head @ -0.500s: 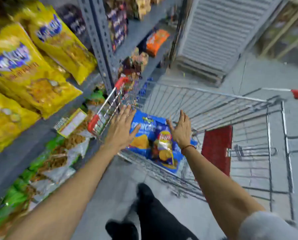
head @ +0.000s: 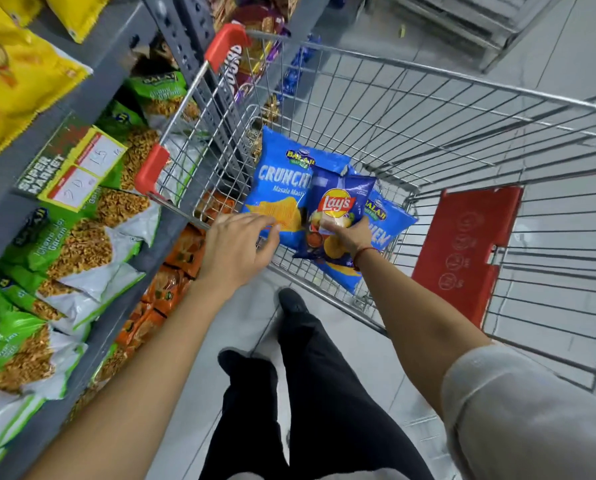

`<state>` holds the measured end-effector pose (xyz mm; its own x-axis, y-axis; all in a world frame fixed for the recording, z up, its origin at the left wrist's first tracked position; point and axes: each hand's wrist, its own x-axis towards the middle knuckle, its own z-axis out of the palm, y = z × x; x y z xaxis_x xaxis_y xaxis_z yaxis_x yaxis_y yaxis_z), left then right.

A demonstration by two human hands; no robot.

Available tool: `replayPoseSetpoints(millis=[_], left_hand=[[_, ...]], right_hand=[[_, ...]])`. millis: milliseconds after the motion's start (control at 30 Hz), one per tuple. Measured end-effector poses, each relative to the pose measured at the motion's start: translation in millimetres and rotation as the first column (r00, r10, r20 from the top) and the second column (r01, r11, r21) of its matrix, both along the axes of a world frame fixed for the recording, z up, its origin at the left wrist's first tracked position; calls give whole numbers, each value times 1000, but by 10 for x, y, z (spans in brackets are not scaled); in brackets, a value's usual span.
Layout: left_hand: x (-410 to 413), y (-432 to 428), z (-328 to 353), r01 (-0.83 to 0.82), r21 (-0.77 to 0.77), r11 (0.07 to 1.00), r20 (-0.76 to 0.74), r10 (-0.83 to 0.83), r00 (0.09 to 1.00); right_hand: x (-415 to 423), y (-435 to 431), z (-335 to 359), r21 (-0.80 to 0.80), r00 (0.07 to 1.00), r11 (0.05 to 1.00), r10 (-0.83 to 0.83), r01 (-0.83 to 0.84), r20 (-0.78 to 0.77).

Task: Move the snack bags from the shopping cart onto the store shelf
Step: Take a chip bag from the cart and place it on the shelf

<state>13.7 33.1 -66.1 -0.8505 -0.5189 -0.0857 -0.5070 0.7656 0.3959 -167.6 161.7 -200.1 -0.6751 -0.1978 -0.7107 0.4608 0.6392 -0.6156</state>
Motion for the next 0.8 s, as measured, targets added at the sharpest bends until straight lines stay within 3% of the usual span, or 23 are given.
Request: replayPoseSetpoints(millis=[300,433,633,800], left_hand=[[7,24,-34,-34,-17,999,-21,33,999],[6,41,3,-46,-23,999,-9,46,999],[4,22,92,-25,75,997,27,23,999],[83,-109,454,-37,85,996,-90,45,995]], right_hand=[[-8,-37,-99,-29,997,998,-62,63,38],[-35,1,66,-110,982,980,-154,166,107],[-108,-10,544,-249,974,946,-175,207,143],[-148,-285,1292,-436,984,884,-175,167,23]])
